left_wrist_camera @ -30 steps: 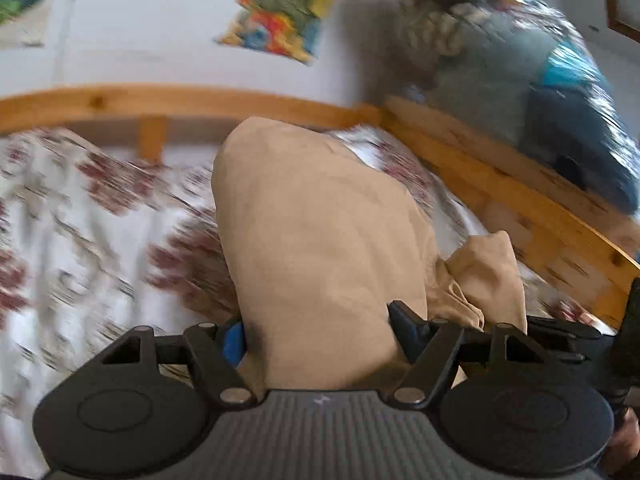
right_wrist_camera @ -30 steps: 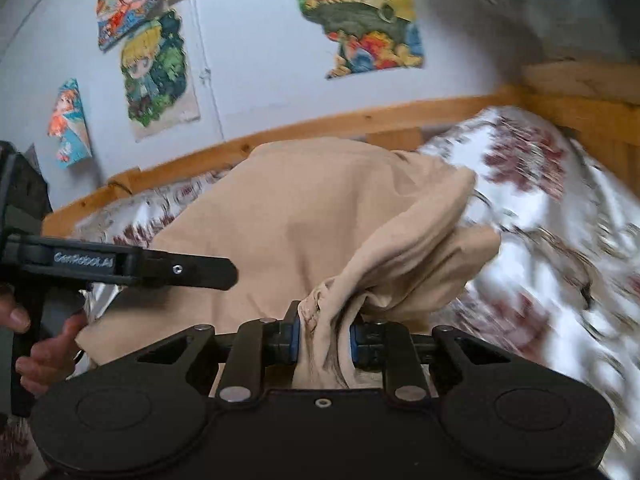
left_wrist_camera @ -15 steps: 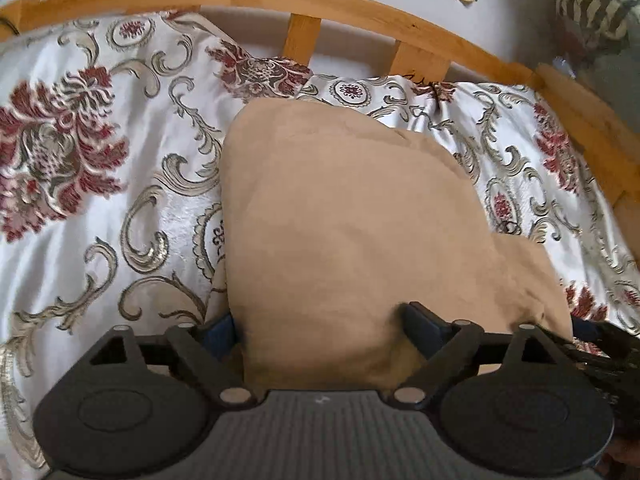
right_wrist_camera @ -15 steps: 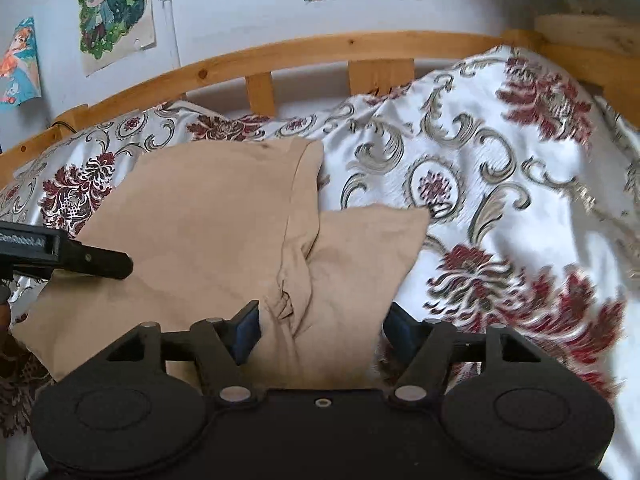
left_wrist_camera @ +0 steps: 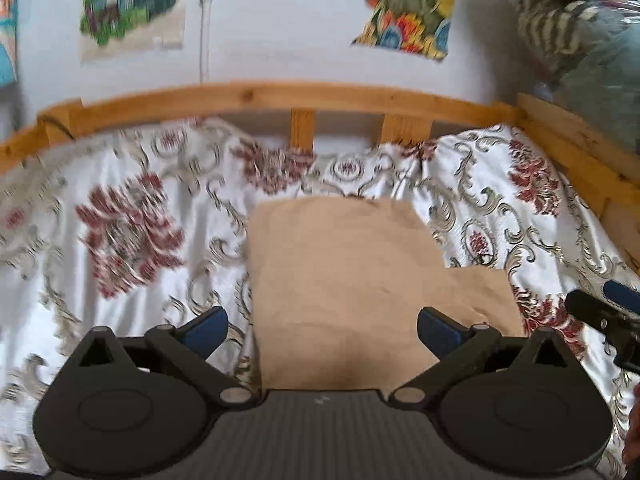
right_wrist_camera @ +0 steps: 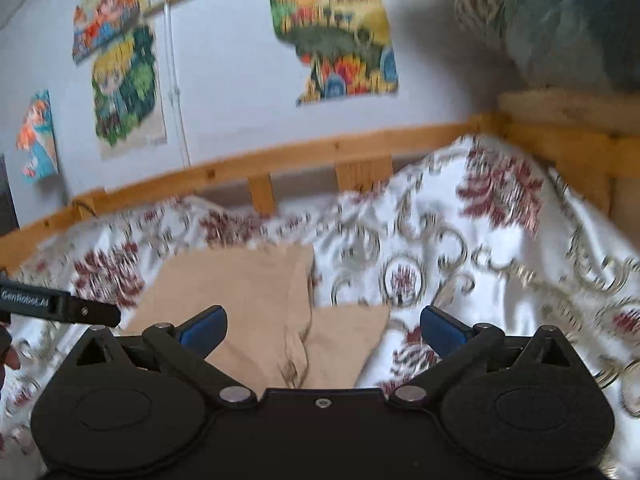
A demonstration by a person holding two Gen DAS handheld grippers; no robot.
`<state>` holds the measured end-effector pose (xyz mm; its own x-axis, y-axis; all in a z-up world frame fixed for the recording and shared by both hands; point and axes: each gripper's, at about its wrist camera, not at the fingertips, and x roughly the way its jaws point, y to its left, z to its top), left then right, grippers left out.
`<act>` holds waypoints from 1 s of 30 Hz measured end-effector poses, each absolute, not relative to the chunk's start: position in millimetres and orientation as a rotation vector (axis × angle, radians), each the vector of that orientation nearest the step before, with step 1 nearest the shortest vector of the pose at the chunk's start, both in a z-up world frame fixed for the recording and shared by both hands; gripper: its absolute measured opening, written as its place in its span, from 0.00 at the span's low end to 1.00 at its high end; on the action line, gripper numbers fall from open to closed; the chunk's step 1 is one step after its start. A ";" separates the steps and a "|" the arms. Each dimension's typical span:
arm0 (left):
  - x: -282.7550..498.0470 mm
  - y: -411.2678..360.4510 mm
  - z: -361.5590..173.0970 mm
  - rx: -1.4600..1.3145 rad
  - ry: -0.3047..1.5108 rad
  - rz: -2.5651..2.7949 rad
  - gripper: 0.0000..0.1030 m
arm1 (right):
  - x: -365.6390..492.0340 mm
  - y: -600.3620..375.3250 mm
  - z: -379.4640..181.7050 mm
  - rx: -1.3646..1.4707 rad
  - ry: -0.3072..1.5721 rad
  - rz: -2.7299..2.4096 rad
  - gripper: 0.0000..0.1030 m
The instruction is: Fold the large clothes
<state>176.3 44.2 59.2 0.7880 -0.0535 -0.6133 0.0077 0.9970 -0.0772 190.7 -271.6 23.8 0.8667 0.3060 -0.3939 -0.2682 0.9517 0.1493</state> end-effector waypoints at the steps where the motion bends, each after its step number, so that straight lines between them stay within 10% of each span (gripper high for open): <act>1: 168.2 43.4 66.6 -0.055 0.650 -0.027 0.99 | 184.0 -271.9 29.4 0.089 0.413 0.297 0.99; 30: 33.7 50.5 32.0 -0.071 0.620 -0.048 0.99 | 39.4 -273.2 33.7 0.076 0.457 0.227 0.99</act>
